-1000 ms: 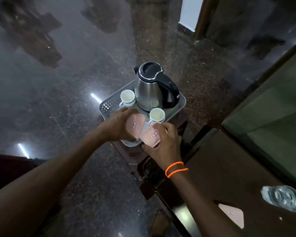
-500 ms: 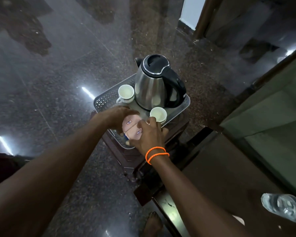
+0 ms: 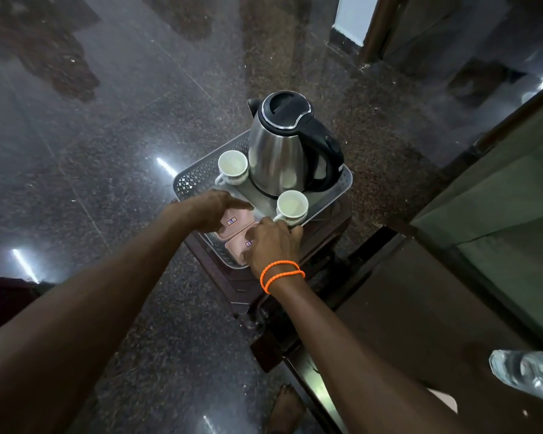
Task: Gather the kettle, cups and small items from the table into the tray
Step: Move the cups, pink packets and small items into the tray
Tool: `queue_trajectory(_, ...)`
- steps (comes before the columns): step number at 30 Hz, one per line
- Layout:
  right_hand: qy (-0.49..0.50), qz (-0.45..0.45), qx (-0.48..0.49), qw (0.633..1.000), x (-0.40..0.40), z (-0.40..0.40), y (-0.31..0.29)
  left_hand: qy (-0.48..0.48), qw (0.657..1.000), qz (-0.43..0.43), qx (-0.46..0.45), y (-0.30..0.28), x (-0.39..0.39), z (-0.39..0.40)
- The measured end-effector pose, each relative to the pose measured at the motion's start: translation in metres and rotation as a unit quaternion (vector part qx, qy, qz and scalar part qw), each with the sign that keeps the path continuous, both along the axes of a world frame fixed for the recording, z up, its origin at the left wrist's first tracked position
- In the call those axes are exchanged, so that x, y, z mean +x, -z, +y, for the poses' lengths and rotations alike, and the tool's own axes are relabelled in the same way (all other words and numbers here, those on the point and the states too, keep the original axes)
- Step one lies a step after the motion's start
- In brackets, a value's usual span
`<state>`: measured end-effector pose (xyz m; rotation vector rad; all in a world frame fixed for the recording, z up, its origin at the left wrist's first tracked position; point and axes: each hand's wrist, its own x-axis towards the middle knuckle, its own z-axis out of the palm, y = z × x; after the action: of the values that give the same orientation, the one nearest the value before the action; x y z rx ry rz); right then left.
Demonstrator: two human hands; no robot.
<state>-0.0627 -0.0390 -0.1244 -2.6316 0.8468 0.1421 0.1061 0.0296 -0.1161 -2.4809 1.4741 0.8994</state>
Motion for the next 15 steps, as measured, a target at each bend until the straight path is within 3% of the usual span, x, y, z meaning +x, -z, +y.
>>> queue_trajectory(4,-0.021,-0.012,0.026,0.999,-0.007,-0.002,-0.001,-0.005,1.0,0.003,0.022,-0.004,-0.002,0.004)
queue_trajectory(7,-0.025,-0.08,0.059,0.995,-0.025,-0.006,0.002,-0.017,1.0,0.013,-0.009,-0.011,-0.01,0.008)
queue_trajectory(9,-0.001,-0.155,0.045,0.987,-0.046,-0.009,0.004,-0.065,0.992,0.034,-0.102,-0.017,-0.021,0.008)
queue_trajectory(11,0.035,-0.203,0.002,0.979,-0.072,-0.015,0.008,-0.105,0.961,0.018,-0.254,-0.02,-0.039,0.003)
queue_trajectory(15,0.1,-0.161,-0.053,0.98,-0.145,-0.041,0.024,-0.101,0.902,-0.039,-0.418,-0.021,-0.111,-0.026)
